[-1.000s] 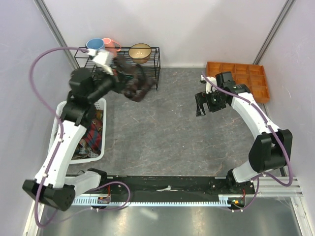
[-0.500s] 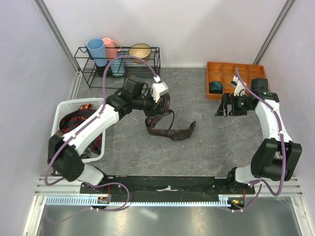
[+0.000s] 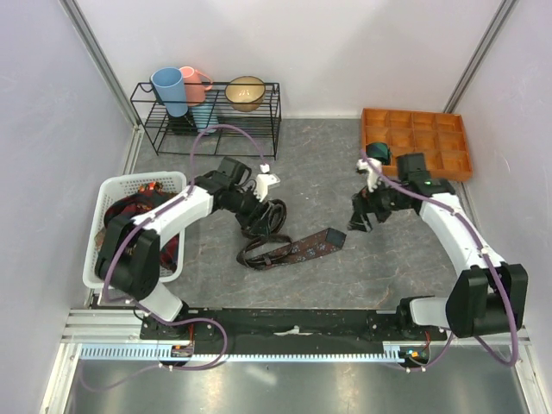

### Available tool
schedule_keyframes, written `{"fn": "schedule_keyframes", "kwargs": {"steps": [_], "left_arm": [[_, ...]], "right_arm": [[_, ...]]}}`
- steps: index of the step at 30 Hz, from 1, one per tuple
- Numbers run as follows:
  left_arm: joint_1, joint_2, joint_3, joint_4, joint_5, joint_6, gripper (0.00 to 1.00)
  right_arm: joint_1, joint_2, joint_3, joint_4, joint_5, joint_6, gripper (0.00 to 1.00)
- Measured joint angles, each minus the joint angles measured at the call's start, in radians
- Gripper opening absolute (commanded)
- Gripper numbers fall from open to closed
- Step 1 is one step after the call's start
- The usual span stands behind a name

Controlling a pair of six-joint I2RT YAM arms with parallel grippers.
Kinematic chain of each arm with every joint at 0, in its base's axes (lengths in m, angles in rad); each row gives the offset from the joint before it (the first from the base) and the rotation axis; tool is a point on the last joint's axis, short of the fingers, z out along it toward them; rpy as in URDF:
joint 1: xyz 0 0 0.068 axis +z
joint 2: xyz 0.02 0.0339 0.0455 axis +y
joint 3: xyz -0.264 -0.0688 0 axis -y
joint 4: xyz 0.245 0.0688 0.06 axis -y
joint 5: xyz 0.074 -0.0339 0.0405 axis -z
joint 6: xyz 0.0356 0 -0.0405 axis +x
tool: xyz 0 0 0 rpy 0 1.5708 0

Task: Roll the ties
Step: Place the tie at the center of the board.

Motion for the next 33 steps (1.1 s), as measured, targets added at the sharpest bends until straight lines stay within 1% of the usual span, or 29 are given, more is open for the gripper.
{"fn": "schedule_keyframes", "kwargs": {"steps": [1, 4, 5, 7, 8, 10, 11, 13, 14, 16, 17, 18, 19, 21, 22, 24, 30, 33], "left_arm": [[0.020, -0.018, -0.010, 0.002, 0.020, -0.004, 0.68], [0.097, -0.092, -0.029, -0.004, 0.099, -0.018, 0.67], [0.130, -0.115, -0.029, -0.004, 0.112, -0.023, 0.68], [0.189, -0.155, -0.025, -0.006, 0.116, -0.035, 0.72], [0.209, -0.168, -0.021, -0.009, 0.110, -0.044, 0.73], [0.211, -0.173, -0.006, -0.008, 0.085, -0.072, 0.74], [0.203, -0.166, 0.001, -0.008, 0.069, -0.087, 0.74], [0.177, -0.134, 0.015, -0.005, 0.031, -0.119, 0.73], [0.163, -0.113, 0.023, 0.000, 0.009, -0.134, 0.73], [0.144, -0.061, 0.043, 0.013, -0.029, -0.158, 0.70], [0.135, -0.024, 0.064, 0.008, -0.052, -0.168, 0.69], [0.129, 0.017, 0.095, 0.005, -0.074, -0.174, 0.69], [0.126, 0.074, 0.145, 0.001, -0.105, -0.178, 0.69], [0.125, 0.147, 0.212, -0.009, -0.151, -0.179, 0.69], [0.125, 0.177, 0.242, -0.014, -0.176, -0.179, 0.69], [0.125, 0.212, 0.277, -0.023, -0.222, -0.179, 0.69], [0.126, 0.219, 0.285, -0.060, -0.296, -0.177, 0.69], [0.126, 0.217, 0.284, -0.069, -0.301, -0.174, 0.69]], "right_arm": [[0.040, 0.004, 0.000, 0.025, 0.009, 0.000, 0.92], [0.133, 0.024, 0.000, 0.095, 0.040, 0.013, 0.82], [0.158, 0.040, 0.000, 0.120, 0.051, 0.026, 0.77], [0.193, 0.083, 0.000, 0.171, 0.071, 0.051, 0.72], [0.203, 0.111, 0.000, 0.188, 0.077, 0.065, 0.67], [0.229, 0.182, 0.000, 0.220, 0.101, 0.091, 0.63], [0.242, 0.212, 0.000, 0.230, 0.115, 0.100, 0.58], [0.272, 0.256, -0.004, 0.259, 0.155, 0.116, 0.53], [0.288, 0.274, -0.008, 0.274, 0.175, 0.122, 0.46], [0.313, 0.307, -0.011, 0.297, 0.209, 0.135, 0.40], [0.322, 0.331, -0.010, 0.310, 0.224, 0.143, 0.34], [0.327, 0.354, -0.010, 0.319, 0.236, 0.150, 0.31], [0.330, 0.384, -0.008, 0.329, 0.254, 0.159, 0.24], [0.335, 0.426, -0.008, 0.340, 0.280, 0.165, 0.19], [0.336, 0.441, -0.002, 0.342, 0.283, 0.171, 0.11], [0.348, 0.447, 0.007, 0.358, 0.312, 0.169, 0.00], [0.379, 0.446, 0.010, 0.385, 0.423, 0.148, 0.00], [0.347, 0.434, 0.001, 0.412, 0.490, 0.124, 0.00]]}}
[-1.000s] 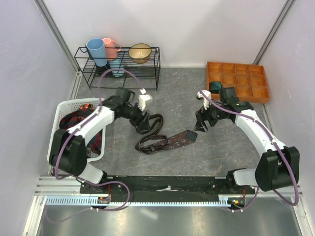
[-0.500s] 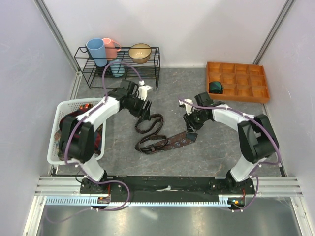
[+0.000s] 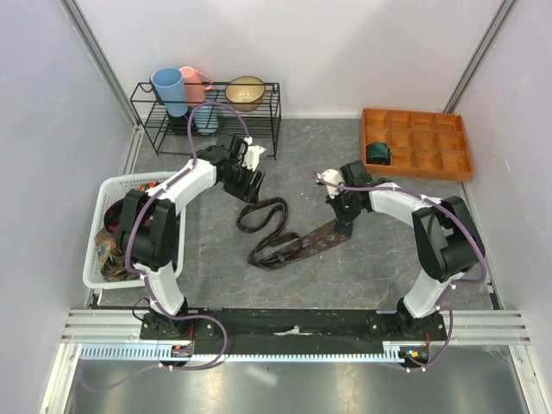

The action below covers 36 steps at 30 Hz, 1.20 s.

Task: Roll the ties
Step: Place the tie at the center of the board, then flatten out the tie at the center of the board.

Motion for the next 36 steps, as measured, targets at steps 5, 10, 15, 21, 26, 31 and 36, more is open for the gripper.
{"fn": "schedule_keyframes", "kwargs": {"steps": [5, 10, 15, 21, 26, 31, 36], "left_arm": [[-0.001, -0.008, -0.004, -0.014, 0.016, 0.040, 0.69], [-0.016, 0.010, 0.020, -0.041, 0.018, 0.087, 0.69], [-0.050, 0.079, 0.063, -0.048, -0.023, 0.098, 0.66], [-0.060, 0.132, 0.070, -0.060, -0.108, 0.101, 0.62], [-0.057, 0.142, 0.070, -0.069, -0.150, 0.105, 0.62], [-0.057, 0.142, 0.070, -0.074, -0.157, 0.113, 0.68], [-0.058, 0.149, 0.078, -0.078, -0.158, 0.131, 0.69]], "right_arm": [[-0.191, -0.054, -0.059, 0.017, 0.090, -0.074, 0.00], [-0.363, -0.109, -0.114, -0.003, 0.153, -0.153, 0.00], [-0.485, -0.141, -0.122, -0.101, 0.122, -0.202, 0.33], [-0.507, -0.256, -0.028, -0.285, -0.097, -0.208, 0.69], [-0.420, -0.278, 0.085, -0.302, -0.209, -0.150, 0.72], [-0.242, -0.204, 0.099, -0.256, -0.202, -0.058, 0.73], [-0.166, -0.071, 0.101, -0.212, -0.124, 0.013, 0.70]]}}
